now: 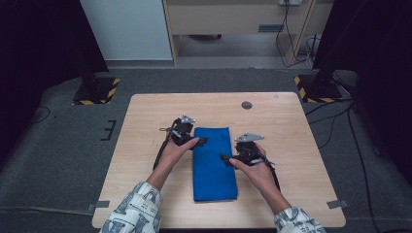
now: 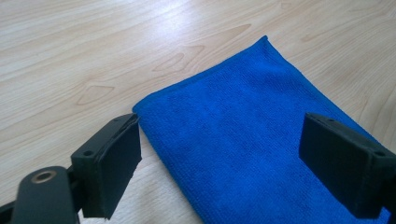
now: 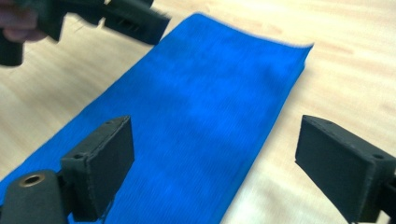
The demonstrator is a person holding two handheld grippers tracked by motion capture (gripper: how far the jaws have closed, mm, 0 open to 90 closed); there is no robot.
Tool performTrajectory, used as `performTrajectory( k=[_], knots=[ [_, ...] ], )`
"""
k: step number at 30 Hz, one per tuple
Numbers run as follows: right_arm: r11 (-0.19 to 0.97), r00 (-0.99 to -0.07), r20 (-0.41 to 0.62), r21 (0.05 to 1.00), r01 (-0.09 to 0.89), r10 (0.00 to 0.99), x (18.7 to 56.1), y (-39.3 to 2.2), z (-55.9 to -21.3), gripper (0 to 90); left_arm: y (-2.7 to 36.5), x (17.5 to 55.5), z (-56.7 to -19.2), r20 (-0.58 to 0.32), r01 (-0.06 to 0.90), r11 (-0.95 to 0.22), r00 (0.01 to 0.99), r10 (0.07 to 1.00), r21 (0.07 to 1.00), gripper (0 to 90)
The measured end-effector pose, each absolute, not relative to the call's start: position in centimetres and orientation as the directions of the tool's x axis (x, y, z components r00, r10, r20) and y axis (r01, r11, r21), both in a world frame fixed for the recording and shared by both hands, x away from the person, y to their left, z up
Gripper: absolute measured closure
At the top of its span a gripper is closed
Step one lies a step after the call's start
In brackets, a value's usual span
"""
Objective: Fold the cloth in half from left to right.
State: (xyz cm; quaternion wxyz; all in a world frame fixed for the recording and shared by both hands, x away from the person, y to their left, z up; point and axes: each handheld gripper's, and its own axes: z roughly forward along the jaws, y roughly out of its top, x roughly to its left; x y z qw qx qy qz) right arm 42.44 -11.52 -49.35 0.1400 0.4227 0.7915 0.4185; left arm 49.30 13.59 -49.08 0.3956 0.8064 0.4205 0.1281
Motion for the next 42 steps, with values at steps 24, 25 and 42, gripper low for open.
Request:
performTrajectory(
  k=[24,25,42],
  knots=[
    [0.26,-0.528,0.127,0.76,0.595,0.839,49.9,-10.4,-48.7,18.4,15.4,49.3,-49.4,-0.083,0.57,-0.351,0.599,0.796,0.743,10.0],
    [0.264,-0.529,0.124,0.757,0.597,0.839,50.0,-10.3,-48.7,18.4,15.5,49.4,-49.4,-0.071,0.571,-0.349,0.586,0.807,0.743,11.8],
    [0.291,-0.548,0.113,0.749,0.595,0.829,51.6,-9.3,-48.1,22.4,15.9,50.0,-49.2,-0.129,0.593,-0.28,0.553,0.823,0.755,16.4]
  ],
)
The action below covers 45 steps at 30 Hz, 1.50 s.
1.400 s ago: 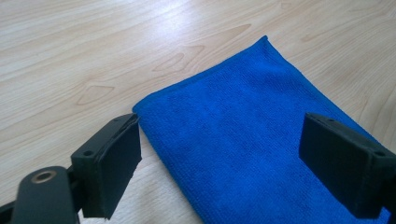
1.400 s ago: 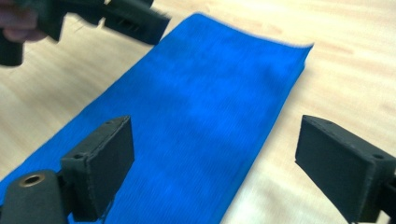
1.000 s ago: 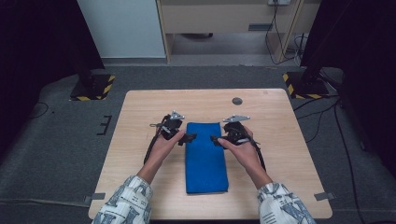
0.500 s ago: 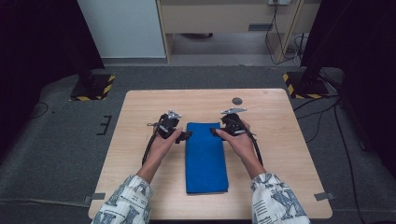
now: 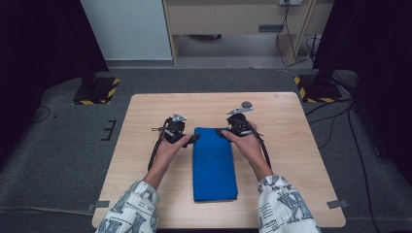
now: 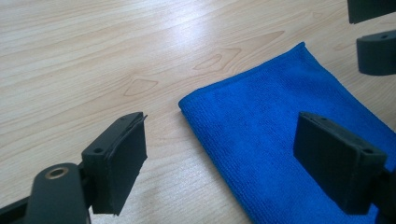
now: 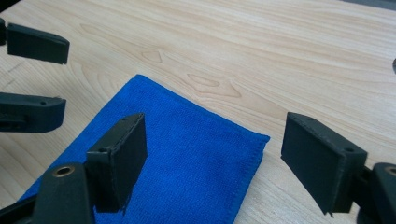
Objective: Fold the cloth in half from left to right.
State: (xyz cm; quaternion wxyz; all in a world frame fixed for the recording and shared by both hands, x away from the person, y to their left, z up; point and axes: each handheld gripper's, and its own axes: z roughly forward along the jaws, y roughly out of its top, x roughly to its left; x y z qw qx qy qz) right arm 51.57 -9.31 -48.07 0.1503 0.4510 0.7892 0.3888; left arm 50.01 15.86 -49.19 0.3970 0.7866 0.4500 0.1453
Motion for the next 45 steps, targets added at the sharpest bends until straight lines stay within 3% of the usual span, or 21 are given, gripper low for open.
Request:
performTrajectory(
  k=[6,12,21,31,34,36,39,45],
  knots=[
    [0.284,-0.522,0.111,0.735,0.616,0.845,52.7,-9.2,-48.9,29.4,16.0,50.9,-48.4,-0.147,0.6,-0.264,0.547,0.824,0.755,21.1],
    [0.293,-0.519,0.105,0.723,0.626,0.849,53.3,-8.9,-49.7,43.6,15.4,51.3,-49.5,-0.119,0.621,-0.303,0.544,0.83,0.723,24.6],
    [0.295,-0.48,0.078,0.7,0.651,0.874,54.3,-8.5,-51.1,47.8,15.0,52.4,-50.9,-0.092,0.639,-0.322,0.526,0.845,0.699,29.7],
    [0.309,-0.476,0.07,0.678,0.667,0.877,54.8,-8.1,-52.7,46.3,14.9,53.0,-52.2,-0.112,0.66,-0.339,0.541,0.833,0.671,37.9],
    [0.326,-0.497,0.064,0.681,0.656,0.865,54.4,-7.7,-52.7,56.0,14.4,52.8,-52.4,-0.102,0.65,-0.363,0.563,0.82,0.668,41.8],
    [0.335,-0.514,0.07,0.682,0.65,0.855,54.2,-7.7,-52.7,68.4,14.2,52.7,-52.4,-0.104,0.636,-0.38,0.589,0.802,0.672,54.3],
    [0.318,-0.529,0.106,0.695,0.645,0.842,53.7,-8.0,-52.8,78.5,13.9,52.6,-52.4,-0.112,0.633,-0.385,0.601,0.792,0.672,65.5],
    [0.305,-0.546,0.137,0.706,0.639,0.827,53.2,-8.3,-52.6,82.8,13.4,52.4,-52.1,-0.119,0.637,-0.377,0.596,0.794,0.673,81.7]
  ],
)
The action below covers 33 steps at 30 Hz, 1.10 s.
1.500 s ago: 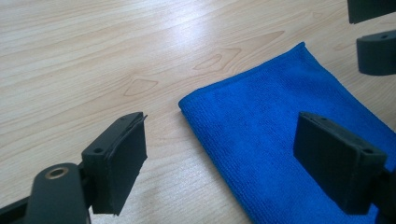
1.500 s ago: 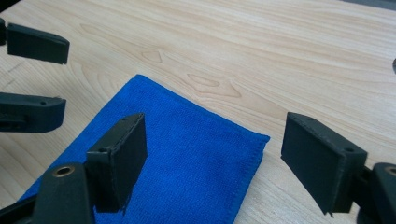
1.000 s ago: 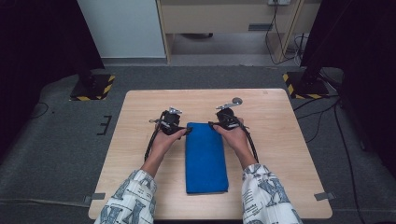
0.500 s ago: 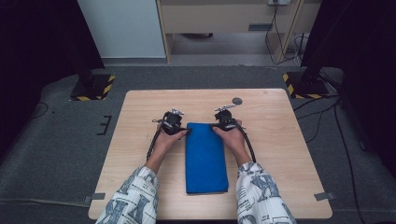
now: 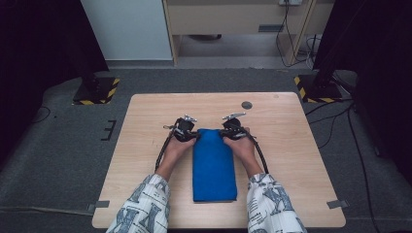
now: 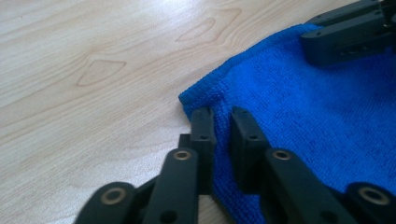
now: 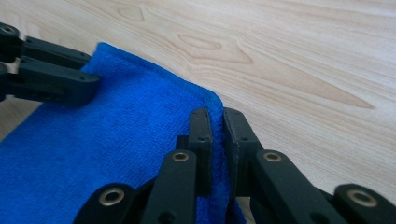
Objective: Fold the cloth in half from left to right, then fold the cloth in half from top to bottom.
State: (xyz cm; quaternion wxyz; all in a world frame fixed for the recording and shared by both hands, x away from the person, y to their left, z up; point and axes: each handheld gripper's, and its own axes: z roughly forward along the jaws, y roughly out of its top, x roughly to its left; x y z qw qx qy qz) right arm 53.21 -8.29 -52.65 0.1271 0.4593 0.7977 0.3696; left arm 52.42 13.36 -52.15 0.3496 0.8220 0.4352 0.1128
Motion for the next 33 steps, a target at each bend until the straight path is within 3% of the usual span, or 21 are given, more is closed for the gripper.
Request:
performTrajectory(
  k=[33],
  knots=[
    [0.215,-0.557,0.178,0.795,0.567,0.811,53.1,-9.6,-47.7,82.9,13.0,52.2,-46.9,-0.091,0.534,-0.3,0.587,0.805,0.79,86.1]
  ],
)
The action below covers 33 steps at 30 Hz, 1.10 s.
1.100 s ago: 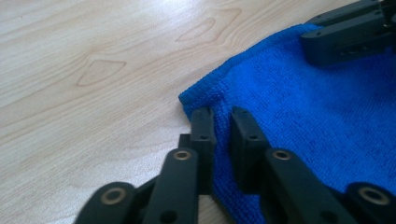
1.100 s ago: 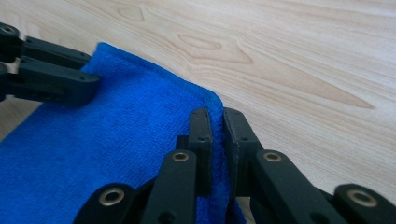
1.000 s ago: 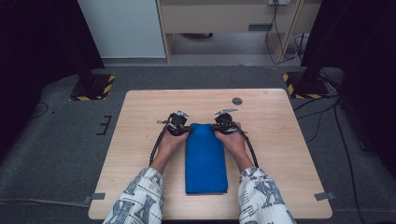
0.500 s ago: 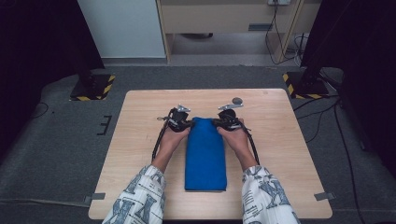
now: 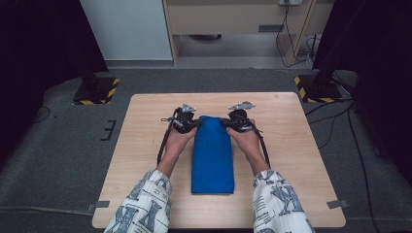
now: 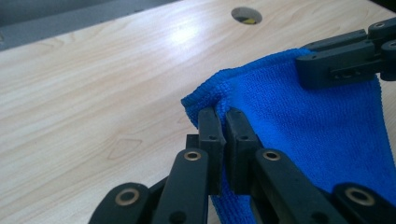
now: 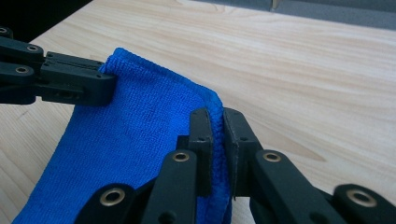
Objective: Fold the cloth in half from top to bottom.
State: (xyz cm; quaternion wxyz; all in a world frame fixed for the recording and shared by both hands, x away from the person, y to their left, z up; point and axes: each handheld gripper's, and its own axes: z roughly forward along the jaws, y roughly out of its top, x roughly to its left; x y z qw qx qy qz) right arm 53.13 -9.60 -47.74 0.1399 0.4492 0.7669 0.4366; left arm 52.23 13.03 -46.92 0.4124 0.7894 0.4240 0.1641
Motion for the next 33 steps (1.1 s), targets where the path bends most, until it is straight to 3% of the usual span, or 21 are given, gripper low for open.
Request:
performTrajectory(
  k=[22,33],
  knots=[
    [0.225,-0.599,0.149,0.834,0.503,0.787,50.7,-9.5,-44.8,83.1,13.2,49.8,-43.9,-0.055,0.487,-0.316,0.607,0.793,0.814,86.5],
    [0.222,-0.612,0.155,0.84,0.495,0.776,49.9,-10.0,-45.1,83.0,14.1,49.1,-44.4,-0.067,0.489,-0.309,0.61,0.79,0.816,86.5]
  ],
)
